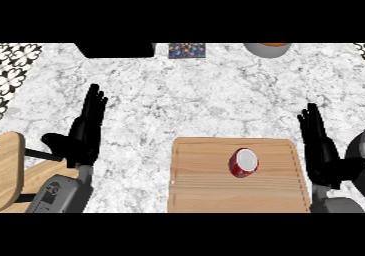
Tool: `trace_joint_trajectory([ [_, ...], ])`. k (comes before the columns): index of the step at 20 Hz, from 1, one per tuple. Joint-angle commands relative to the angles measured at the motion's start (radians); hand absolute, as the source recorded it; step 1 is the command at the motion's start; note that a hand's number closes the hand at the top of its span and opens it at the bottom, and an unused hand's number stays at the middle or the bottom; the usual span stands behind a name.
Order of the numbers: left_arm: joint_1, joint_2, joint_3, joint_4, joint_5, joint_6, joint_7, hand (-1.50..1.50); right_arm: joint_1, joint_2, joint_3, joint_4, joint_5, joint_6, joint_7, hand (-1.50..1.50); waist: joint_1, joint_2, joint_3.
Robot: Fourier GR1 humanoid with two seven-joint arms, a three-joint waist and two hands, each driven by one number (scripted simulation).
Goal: Pick the can from the cutting board and place it in the pot
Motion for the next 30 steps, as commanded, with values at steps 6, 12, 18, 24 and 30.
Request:
trace_joint_trajectory([
  [6, 0.037, 0.037, 0.002, -0.018, -0.042, 0.007, -0.042, 0.0, -0.186, -0.182, -0.055, -0.321, -0.058, 0.353, -0.401, 1.5, -0.022, -0.04, -0.041],
  [12, 0.155, 0.062, -0.01, -0.124, -0.039, -0.041, -0.059, 0.0, 0.106, -0.158, -0.132, -0.205, 0.082, 0.231, -0.671, -1.5, -0.022, -0.009, -0.045],
  [18, 0.227, 0.055, -0.029, -0.237, -0.063, -0.01, -0.024, 0.0, 0.3, -0.172, -0.114, -0.456, 0.092, 0.299, -0.764, -1.5, -0.028, -0.012, -0.046],
  [24, 0.155, 0.01, -0.03, -0.164, -0.08, -0.007, -0.027, 0.0, 0.354, -0.282, -0.06, -0.533, 0.396, 0.18, -0.529, -1.5, -0.03, -0.006, -0.049],
  [30, 0.202, 0.049, -0.013, -0.187, -0.051, -0.064, -0.032, 0.0, 0.434, -0.421, -0.017, -0.627, 0.642, 0.216, -0.279, -1.5, -0.017, -0.006, -0.049],
])
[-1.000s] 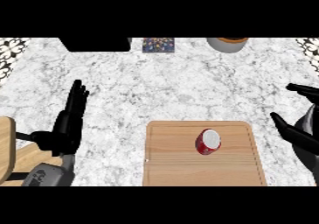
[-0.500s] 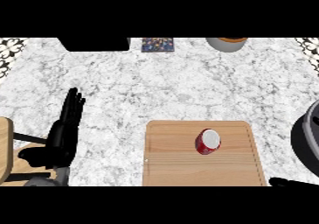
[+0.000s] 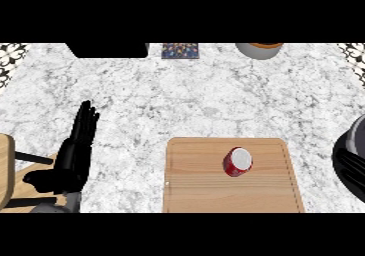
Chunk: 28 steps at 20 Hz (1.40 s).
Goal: Pick the can from the cutting board and place it in the pot
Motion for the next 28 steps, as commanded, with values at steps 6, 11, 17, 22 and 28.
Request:
trace_joint_trajectory([
  [6, 0.046, -0.004, 0.02, 0.009, 0.003, -0.056, -0.049, 0.0, -0.06, 0.07, 0.239, -0.113, 0.356, 0.029, 0.444, -1.5, 0.017, 0.003, 0.002],
  [11, 0.006, -0.025, 0.052, 0.019, -0.026, -0.054, -0.011, 0.0, -0.092, 0.161, 0.322, -0.088, 0.446, 0.075, 0.51, -1.5, 0.009, 0.002, 0.003],
  [17, 0.008, -0.047, 0.038, -0.035, -0.06, -0.049, 0.044, 0.0, -0.194, 0.212, 0.336, 0.027, 0.545, 0.135, 0.622, -1.5, 0.011, 0.002, 0.004],
  [22, -0.011, -0.112, 0.054, 0.041, -0.103, -0.046, -0.007, 0.0, -0.228, 0.282, 0.362, 0.142, 0.601, 0.117, 0.576, -1.5, 0.009, 0.002, 0.004],
  [28, 0.003, -0.111, 0.104, 0.046, -0.108, -0.118, -0.01, 0.0, -0.28, 0.323, 0.314, 0.234, 0.633, 0.114, 0.525, -1.5, 0.01, 0.002, 0.004],
])
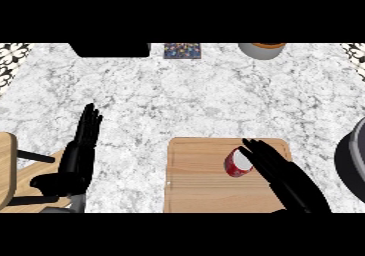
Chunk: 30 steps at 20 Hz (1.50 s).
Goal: Pick the can from the cutting board and place it in the pot
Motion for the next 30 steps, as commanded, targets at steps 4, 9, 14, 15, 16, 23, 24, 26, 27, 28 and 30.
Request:
trace_joint_trajectory([
  [4, 0.015, -0.037, -0.003, -0.079, -0.072, 0.03, 0.067, 0.0, -0.098, 0.079, -0.007, 0.116, 0.078, 0.002, 0.014, -1.5, 0.003, 0.0, 0.0],
  [9, -0.086, -0.072, 0.061, 0.043, -0.079, -0.007, 0.046, 0.0, -0.072, 0.093, -0.028, 0.136, 0.081, -0.002, -0.036, -1.5, -0.002, 0.0, 0.0],
  [14, -0.024, -0.02, 0.093, -0.001, -0.032, -0.081, 0.056, 0.0, -0.18, 0.165, -0.022, 0.253, 0.161, -0.147, -0.07, 1.5, 0.003, 0.001, 0.0],
  [15, -0.052, -0.072, 0.059, 0.032, -0.078, -0.035, 0.022, 0.0, -0.169, 0.116, -0.077, 0.319, 0.132, -0.212, -0.182, 1.5, 0.0, 0.002, 0.0],
  [16, 0.0, -0.057, 0.038, -0.078, -0.071, -0.042, 0.113, 0.0, -0.141, 0.126, -0.075, 0.241, 0.121, -0.196, -0.154, 1.5, 0.001, -0.001, 0.0],
  [23, -0.02, -0.037, 0.115, -0.079, -0.073, -0.09, 0.119, 0.0, -0.148, 0.141, -0.093, 0.216, 0.136, -0.188, -0.189, 1.5, 0.0, 0.0, 0.0],
  [24, -0.046, -0.059, 0.138, 0.035, -0.048, -0.125, 0.037, 0.0, -0.166, 0.188, -0.087, 0.299, 0.163, -0.26, -0.199, 1.5, 0.0, 0.0, 0.0],
  [26, 0.001, -0.064, 0.12, 0.027, -0.063, -0.117, 0.002, 0.0, -0.154, 0.179, -0.087, 0.271, 0.18, -0.186, -0.11, 1.5, 0.0, 0.0, 0.0],
  [27, -0.033, -0.061, 0.087, -0.075, -0.087, -0.073, 0.122, 0.0, -0.124, 0.193, -0.081, 0.308, 0.23, -0.197, -0.032, 1.5, 0.002, 0.0, 0.0],
  [28, 0.022, -0.045, 0.1, -0.029, -0.074, -0.111, 0.033, 0.0, -0.198, 0.186, -0.125, 0.314, 0.24, -0.103, 0.079, 1.5, 0.011, 0.001, -0.002],
  [30, -0.017, -0.049, 0.119, -0.008, -0.06, -0.105, 0.055, 0.0, -0.123, 0.202, -0.123, 0.338, 0.281, -0.073, 0.192, 1.5, -0.004, 0.003, -0.003],
])
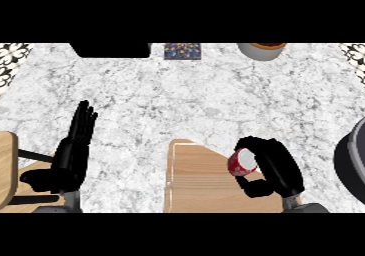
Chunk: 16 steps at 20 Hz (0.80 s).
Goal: Pick the can from the cutting board and place it in the pot
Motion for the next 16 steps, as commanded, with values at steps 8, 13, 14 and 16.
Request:
trace_joint_trajectory([
  [8, -0.002, -0.007, 0.004, -0.013, 0.002, -0.013, 0.017, 0.0, 0.022, 0.086, 0.043, -0.199, 0.237, 0.114, 0.459, 1.5, -0.009, 0.004, 0.005],
  [13, 0.015, -0.027, -0.019, -0.042, -0.032, 0.02, 0.031, 0.0, 0.065, 0.092, 0.088, -0.399, 0.302, 0.047, 0.484, 1.5, -0.012, 0.002, 0.006],
  [14, 0.0, -0.029, -0.011, -0.035, -0.02, 0.014, 0.03, 0.0, 0.038, 0.116, 0.121, -0.47, 0.334, 0.105, 0.537, 1.5, -0.013, 0.001, 0.005],
  [16, 0.02, -0.027, 0.001, -0.036, -0.023, 0.019, 0.012, 0.0, 0.054, 0.102, 0.125, -0.516, 0.386, 0.092, 0.559, 1.5, -0.008, 0.003, 0.006],
])
